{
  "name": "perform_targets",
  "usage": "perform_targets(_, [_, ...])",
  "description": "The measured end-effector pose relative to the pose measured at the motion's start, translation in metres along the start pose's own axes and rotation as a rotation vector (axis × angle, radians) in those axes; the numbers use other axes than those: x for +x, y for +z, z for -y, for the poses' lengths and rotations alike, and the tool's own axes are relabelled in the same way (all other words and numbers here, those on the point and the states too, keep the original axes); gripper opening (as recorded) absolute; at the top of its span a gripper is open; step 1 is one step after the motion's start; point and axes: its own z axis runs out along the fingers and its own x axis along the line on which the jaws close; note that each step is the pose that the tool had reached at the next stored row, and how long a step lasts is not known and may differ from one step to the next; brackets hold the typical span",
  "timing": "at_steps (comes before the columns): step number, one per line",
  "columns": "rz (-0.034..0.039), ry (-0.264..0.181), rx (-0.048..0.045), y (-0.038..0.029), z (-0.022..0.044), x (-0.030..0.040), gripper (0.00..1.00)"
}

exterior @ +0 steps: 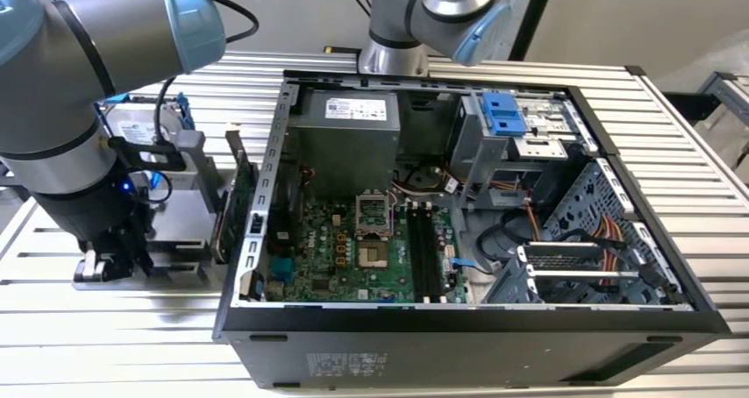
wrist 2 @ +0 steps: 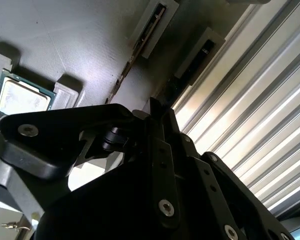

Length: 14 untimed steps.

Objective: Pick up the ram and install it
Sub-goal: 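Pick up the ram and move it above insertion slot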

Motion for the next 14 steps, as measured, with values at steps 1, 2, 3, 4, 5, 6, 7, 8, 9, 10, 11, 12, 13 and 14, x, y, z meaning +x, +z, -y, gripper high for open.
perform_targets(1, [0.0,0.0,0.0,0.0,0.0,0.0,0.0])
perform_targets(2, [0.0,0.0,0.0,0.0,0.0,0.0,0.0])
perform_targets(3, [0.0,0.0,0.0,0.0,0.0,0.0,0.0])
perform_targets(4, [0.0,0.0,0.0,0.0,0.0,0.0,0.0])
perform_targets(5, [0.0001,0.0,0.0,0.0,0.0,0.0,0.0])
perform_targets(6, [0.0001,0.0,0.0,0.0001,0.0,0.0,0.0])
perform_targets(7, [0.0,0.0,0.0,0.0001,0.0,0.0,0.0])
perform_targets(8, [0.0,0.0,0.0,0.0001,0.0,0.0,0.0])
perform_targets(9, [0.0,0.0,-0.0001,0.0001,0.0,0.0,0.0])
perform_targets(10, [0.0,0.0,0.0,0.0001,0.0,0.0,0.0])
perform_targets(11, [0.0,0.0,0.0,0.0001,0.0,0.0,0.0])
perform_targets(12, [0.0,0.0,0.0,0.0002,0.0,0.0,0.0])
perform_targets(13, [0.0,0.0,-0.0001,0.0002,0.0,0.0,0.0])
perform_targets(14, [0.0,0.0,0.0,0.0002,0.0,0.0,0.0])
